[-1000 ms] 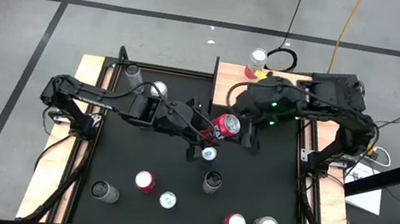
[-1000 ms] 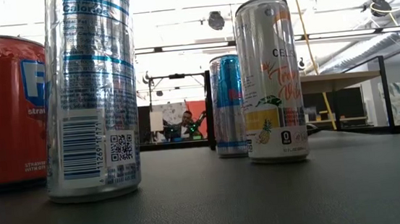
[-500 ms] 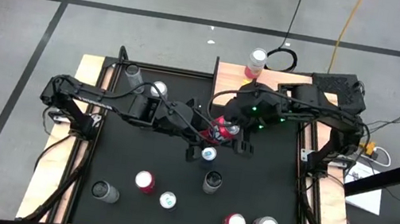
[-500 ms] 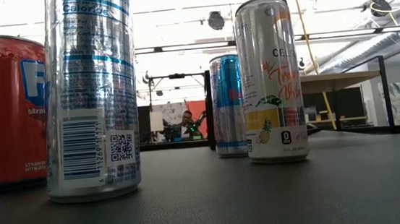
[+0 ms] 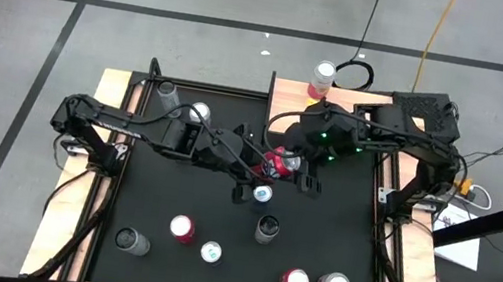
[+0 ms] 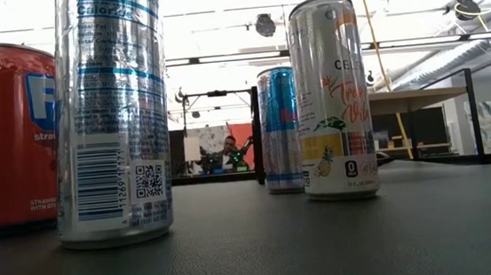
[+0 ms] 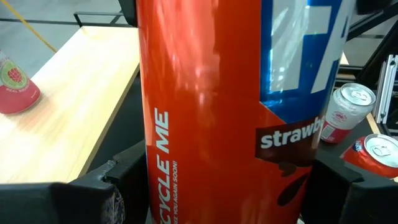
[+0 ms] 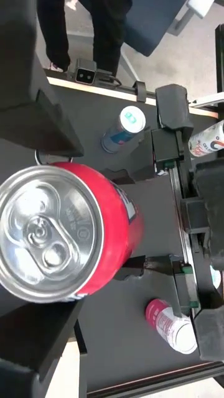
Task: Place canned beverage on shelf
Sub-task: Put the top red soda can on the shelf
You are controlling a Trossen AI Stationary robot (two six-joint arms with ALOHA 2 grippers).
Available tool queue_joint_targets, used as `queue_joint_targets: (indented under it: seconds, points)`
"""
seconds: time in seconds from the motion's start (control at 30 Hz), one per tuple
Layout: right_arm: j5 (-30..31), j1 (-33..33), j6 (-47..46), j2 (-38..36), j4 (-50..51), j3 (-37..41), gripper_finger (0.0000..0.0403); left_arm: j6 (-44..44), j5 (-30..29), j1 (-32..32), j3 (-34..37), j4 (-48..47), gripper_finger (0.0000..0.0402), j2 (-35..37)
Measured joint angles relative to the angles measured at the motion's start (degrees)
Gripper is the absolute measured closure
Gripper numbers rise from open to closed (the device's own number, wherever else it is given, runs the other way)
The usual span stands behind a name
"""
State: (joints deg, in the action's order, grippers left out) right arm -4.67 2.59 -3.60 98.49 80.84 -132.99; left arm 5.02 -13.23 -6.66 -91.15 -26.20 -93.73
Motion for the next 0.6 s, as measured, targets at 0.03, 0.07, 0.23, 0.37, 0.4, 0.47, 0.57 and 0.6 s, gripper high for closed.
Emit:
queue_joint_targets:
  seconds: [0.03,0.07,0.23,0.37,0.4,0.47,0.57,0.6]
  points:
    - [0.1,0.0,0.0,0.0,0.0,0.0,0.0079,0.0,0.0,0.0,0.0,-0.1,0.0109,0.0]
    - [0.2,0.0,0.0,0.1,0.0,0.0,0.0087,0.0,0.1,0.0,0.0,-0.1,0.0109,0.0]
    - [0.2,0.0,0.2,0.1,0.0,0.0,0.0117,0.1,0.0,0.0,0.0,-0.2,0.0109,0.0]
    - [0.2,0.0,0.2,0.1,0.0,0.0,0.0125,0.2,-0.2,0.0,0.0,-0.2,0.0109,0.0]
    - [0.2,0.0,0.2,0.1,0.0,0.0,0.0125,0.2,-0.2,0.0,0.0,-0.3,0.0109,0.0]
    - [0.2,0.0,0.3,0.1,0.0,0.0,0.0125,0.4,-0.2,0.0,0.0,-0.3,0.0109,0.0]
    - [0.2,0.0,0.7,0.1,0.0,0.0,0.0125,0.5,-0.8,0.0,0.0,-0.2,0.0108,0.0]
    - [0.2,0.0,0.9,0.1,0.0,0.0,0.0125,0.6,-1.2,0.0,0.0,-0.2,0.0104,0.0]
